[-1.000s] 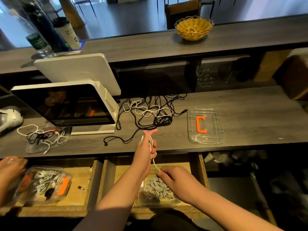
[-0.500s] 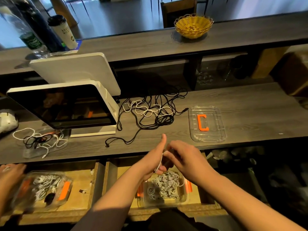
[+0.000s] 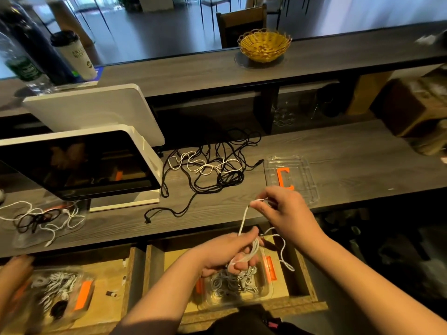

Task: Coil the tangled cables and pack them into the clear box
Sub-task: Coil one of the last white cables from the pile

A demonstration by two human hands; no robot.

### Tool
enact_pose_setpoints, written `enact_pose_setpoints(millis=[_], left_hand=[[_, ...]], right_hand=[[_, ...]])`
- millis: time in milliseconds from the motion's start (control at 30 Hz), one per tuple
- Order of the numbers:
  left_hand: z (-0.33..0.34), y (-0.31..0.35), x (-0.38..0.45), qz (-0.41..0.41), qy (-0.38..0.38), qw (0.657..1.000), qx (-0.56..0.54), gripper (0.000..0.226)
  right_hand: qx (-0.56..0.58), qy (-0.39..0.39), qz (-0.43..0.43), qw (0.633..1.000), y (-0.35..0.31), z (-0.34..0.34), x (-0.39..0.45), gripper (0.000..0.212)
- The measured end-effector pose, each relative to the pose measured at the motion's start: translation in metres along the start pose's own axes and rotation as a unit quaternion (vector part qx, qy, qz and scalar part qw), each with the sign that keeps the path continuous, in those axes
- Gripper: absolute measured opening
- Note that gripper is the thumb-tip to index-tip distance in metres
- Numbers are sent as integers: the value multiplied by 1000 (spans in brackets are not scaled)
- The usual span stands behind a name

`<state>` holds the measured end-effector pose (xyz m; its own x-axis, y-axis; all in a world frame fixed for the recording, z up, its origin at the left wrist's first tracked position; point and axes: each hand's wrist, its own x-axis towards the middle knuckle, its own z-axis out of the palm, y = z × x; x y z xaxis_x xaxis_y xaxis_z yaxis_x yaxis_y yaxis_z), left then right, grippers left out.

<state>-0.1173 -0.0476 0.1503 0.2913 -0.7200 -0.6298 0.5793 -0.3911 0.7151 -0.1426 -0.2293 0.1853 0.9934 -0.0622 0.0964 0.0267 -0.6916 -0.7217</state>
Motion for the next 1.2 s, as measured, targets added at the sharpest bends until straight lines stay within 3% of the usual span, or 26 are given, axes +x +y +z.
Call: enact_pose_setpoints(millis=[233, 467, 533, 633, 833, 1033, 1200], left_hand=[[0, 4, 3, 127, 72, 980, -138, 55], [2, 8, 10, 187, 145, 930, -281, 56], [4, 11, 10, 218, 166, 902, -335, 57], [3, 19, 9, 258, 165, 869, -389, 58], [0, 22, 11, 268, 172, 839, -442, 58], [-2, 17, 18, 261, 194, 845, -425, 60], [-4, 16, 16, 267, 231, 889, -291, 61]], right_hand=[[45, 0, 83, 996, 9, 3, -13, 8], [51, -22, 111, 992, 11, 19, -25, 17], [52, -31, 116, 991, 10, 25, -29, 20], [58, -40, 132, 989, 8, 32, -32, 22], [47, -70, 156, 984, 7, 42, -42, 20], [29, -118, 141, 982, -4, 48, -51, 21], [20, -180, 90, 979, -15, 48, -56, 22]])
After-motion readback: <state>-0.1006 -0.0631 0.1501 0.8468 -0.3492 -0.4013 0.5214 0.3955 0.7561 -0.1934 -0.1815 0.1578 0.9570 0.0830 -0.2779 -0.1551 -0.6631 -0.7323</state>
